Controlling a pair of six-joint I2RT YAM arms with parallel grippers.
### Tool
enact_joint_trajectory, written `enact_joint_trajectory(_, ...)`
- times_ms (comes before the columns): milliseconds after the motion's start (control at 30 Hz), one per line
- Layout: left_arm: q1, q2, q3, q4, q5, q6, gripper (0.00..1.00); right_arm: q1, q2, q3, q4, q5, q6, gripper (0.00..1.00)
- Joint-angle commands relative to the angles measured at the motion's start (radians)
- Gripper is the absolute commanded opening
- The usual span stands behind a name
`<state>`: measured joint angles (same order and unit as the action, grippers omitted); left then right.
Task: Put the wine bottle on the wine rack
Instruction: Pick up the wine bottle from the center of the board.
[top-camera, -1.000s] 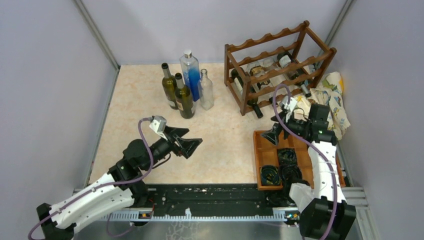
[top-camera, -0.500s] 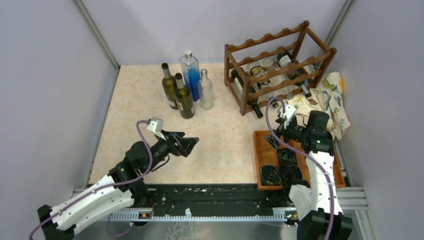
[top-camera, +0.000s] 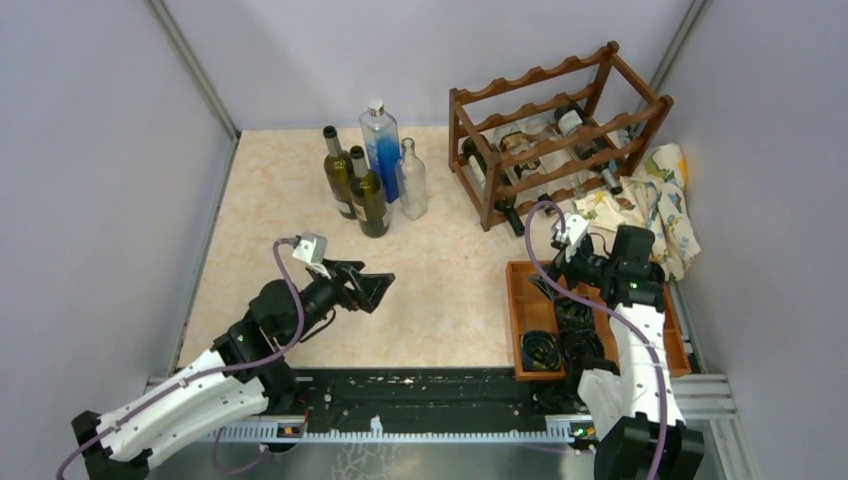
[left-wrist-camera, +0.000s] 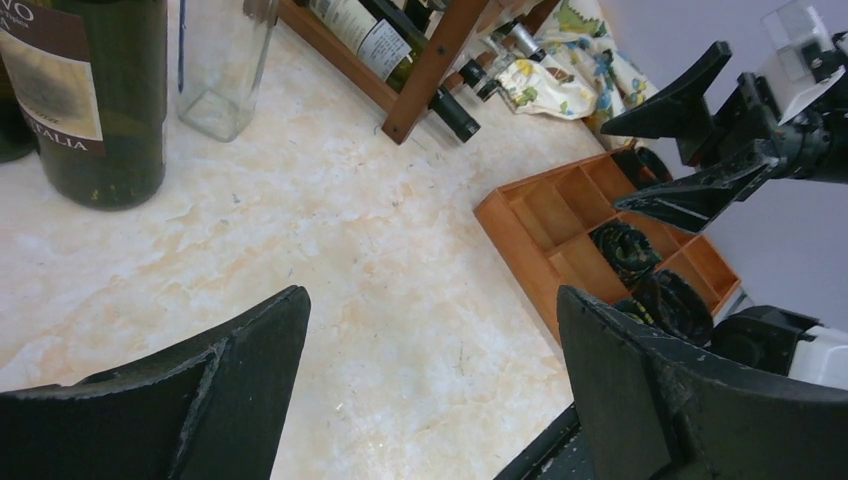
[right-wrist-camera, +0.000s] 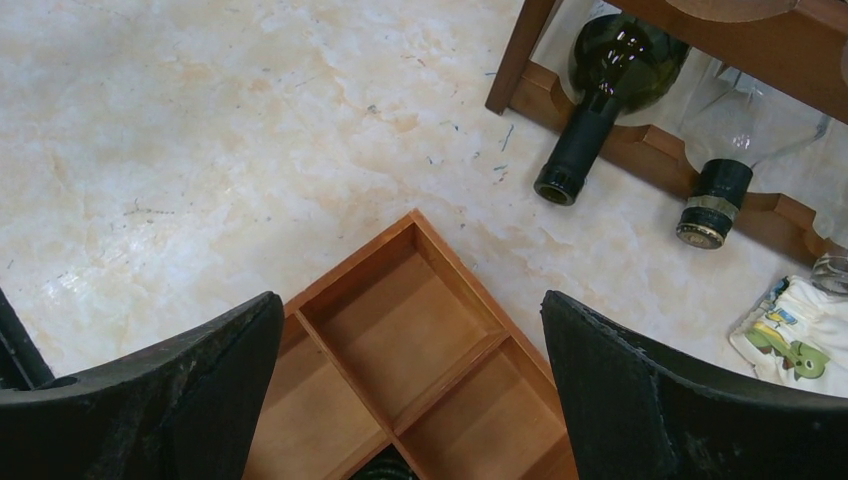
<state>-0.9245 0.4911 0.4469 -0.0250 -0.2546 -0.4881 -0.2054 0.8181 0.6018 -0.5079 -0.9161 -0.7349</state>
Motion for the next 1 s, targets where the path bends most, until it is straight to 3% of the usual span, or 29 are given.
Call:
enact_joint_trajectory(0, 0.004, 0.057, 0.07, -0.033, -0.009, 0.078, 0.99, 0.004, 0.008, -0.006, 0.032, -0.013, -0.048, 0.98)
enact_joint_trajectory(200, 0.061, 0.208, 0.232, -0.055, 0.005, 0.229, 0.98, 0.004, 0.03, -0.014, 0.025, -0.005, -0.078, 0.98)
enact_joint_trajectory(600, 0.504, 0.539, 0.656, -0.213, 0.36, 0.323, 0.95, 0.004, 0.017, -0.007, 0.004, -0.019, -0.102, 0.98)
enact_joint_trajectory(967, 0.612, 0.744, 0.679, -0.065, 0.512, 0.354, 0.83, 0.004, -0.002, 0.002, -0.005, -0.027, -0.107, 0.98)
